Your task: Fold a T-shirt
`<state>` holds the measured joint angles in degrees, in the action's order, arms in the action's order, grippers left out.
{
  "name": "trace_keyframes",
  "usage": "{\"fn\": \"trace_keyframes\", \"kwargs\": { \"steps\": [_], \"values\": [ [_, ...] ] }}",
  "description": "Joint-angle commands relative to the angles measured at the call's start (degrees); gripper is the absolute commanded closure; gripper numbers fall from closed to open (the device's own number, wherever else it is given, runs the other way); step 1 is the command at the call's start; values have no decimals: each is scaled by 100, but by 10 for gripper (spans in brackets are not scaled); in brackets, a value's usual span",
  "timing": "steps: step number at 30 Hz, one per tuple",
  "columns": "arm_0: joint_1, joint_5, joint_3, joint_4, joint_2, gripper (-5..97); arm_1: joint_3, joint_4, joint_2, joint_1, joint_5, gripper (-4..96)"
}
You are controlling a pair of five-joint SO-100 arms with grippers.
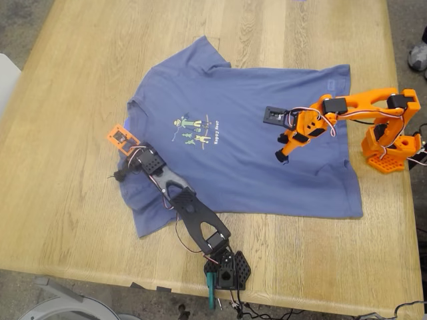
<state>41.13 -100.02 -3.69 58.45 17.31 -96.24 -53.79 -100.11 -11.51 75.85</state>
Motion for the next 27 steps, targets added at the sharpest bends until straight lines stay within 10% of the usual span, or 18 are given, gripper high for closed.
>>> {"fn": "trace_keyframes", "kwargs": {
  "steps": [1, 27],
  "values": [
    [-53, 9, 2276, 703, -738, 339, -9, 149, -18, -26, -53, 649],
    [-404, -62, 2294, 1907, -791, 918, 211, 2039, 1854, -88, -123, 648]
  ]
}}
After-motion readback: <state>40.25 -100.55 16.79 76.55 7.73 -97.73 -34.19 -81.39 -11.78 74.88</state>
